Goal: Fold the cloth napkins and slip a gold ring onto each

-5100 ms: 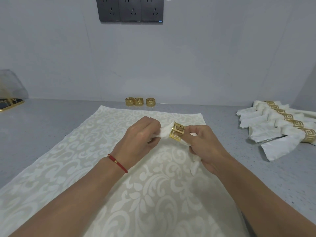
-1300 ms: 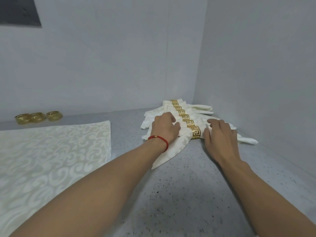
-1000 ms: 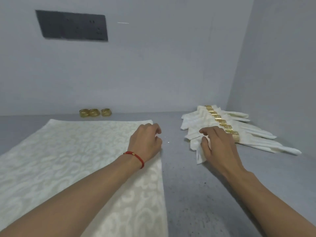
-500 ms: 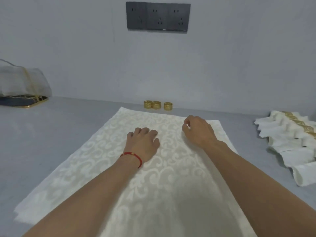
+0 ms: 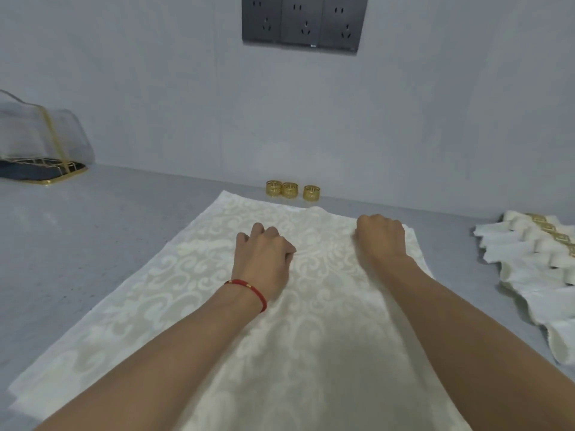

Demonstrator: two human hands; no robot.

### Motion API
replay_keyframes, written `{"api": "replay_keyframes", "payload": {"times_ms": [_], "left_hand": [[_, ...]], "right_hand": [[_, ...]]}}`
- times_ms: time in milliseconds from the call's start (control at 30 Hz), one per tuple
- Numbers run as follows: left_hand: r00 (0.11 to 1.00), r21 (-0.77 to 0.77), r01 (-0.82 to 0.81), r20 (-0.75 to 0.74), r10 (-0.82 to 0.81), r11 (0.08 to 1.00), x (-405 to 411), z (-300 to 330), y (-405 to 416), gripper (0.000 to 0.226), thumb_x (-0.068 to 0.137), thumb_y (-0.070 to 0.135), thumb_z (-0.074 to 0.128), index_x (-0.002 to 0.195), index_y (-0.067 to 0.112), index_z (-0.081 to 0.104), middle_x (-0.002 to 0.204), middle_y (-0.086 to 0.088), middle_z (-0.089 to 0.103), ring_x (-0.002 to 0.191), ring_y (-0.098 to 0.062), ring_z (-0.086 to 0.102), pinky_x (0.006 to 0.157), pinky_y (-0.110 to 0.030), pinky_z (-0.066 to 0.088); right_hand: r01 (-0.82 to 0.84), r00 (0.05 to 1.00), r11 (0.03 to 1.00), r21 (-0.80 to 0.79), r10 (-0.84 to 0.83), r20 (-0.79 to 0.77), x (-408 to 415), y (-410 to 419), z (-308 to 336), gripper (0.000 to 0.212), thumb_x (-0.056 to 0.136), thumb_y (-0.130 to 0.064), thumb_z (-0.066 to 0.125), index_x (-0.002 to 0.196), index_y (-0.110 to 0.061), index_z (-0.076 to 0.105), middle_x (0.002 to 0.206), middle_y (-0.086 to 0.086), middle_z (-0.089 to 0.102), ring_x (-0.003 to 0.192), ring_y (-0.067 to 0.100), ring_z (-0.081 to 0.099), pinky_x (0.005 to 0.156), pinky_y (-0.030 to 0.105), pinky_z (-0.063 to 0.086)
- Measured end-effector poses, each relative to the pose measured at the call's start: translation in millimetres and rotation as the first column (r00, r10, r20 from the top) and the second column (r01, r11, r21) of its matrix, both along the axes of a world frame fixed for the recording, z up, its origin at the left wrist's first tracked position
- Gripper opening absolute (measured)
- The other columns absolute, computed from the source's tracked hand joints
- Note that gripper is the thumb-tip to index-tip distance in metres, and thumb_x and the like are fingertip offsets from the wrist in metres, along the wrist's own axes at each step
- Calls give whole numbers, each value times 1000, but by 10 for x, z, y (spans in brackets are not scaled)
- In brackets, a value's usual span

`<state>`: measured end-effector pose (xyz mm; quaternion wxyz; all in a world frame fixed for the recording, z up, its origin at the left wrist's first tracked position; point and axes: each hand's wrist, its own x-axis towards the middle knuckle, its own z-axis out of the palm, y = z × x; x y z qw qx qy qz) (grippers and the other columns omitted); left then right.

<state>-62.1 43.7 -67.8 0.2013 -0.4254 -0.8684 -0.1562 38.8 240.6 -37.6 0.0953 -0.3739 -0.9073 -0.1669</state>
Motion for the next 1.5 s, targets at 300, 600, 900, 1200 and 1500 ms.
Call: {"api": "replay_keyframes", "payload": {"times_ms": [300, 600, 900, 1200, 1500], "left_hand": [[924, -234, 86, 381, 10, 969, 676, 181, 227, 35, 90, 46, 42, 117, 37, 62, 119, 4, 55, 115, -23, 50, 99, -55, 31], [888, -102, 269, 412, -205, 958, 1135, 176, -500, 48, 101, 35, 44, 147, 25, 40, 151, 2, 40, 144, -19, 28, 120, -54, 12], [796, -53, 588, -142, -589, 807, 1766, -222, -1904, 35, 92, 38, 56, 122, 21, 63, 114, 1, 57, 106, -22, 53, 93, -46, 43], [748, -391, 425, -357, -560, 817, 1594, -548, -2185, 109, 69, -12, 64, 158, 29, 16, 159, -13, 32, 137, -36, 44, 107, -60, 37], [831, 381, 430, 187, -524, 818, 1509, 69, -2111, 28, 105, 40, 40, 85, 25, 52, 72, 11, 55, 64, -7, 54, 61, -19, 43]], "right_hand": [[107, 973, 994, -21, -101, 208, 1243, -96, 266, 15, 94, -19, 60, 108, -16, 65, 95, 0, 59, 103, 26, 66, 75, 33, 38], [-532, 841, 846, -42, 523, -137, 2260, -1226, 255, 28, 94, -43, 65, 115, -26, 67, 109, -9, 68, 96, 15, 67, 78, 33, 52], [-711, 644, 687, -151, 722, 253, 2717, -1900, -395, 123, 69, -73, 76, 163, -27, 10, 171, 5, 6, 157, 26, 10, 126, 51, 17], [-810, 576, 587, 6, 794, 194, 2771, -1924, -448, 110, 63, 4, 77, 160, -20, 30, 161, 4, 40, 144, 26, 46, 111, 45, 46], [-613, 780, 573, -544, 328, -533, 2545, -2052, 147, 38, 107, -42, 42, 71, -37, 55, 63, -27, 55, 60, -3, 49, 63, 19, 35]]}}
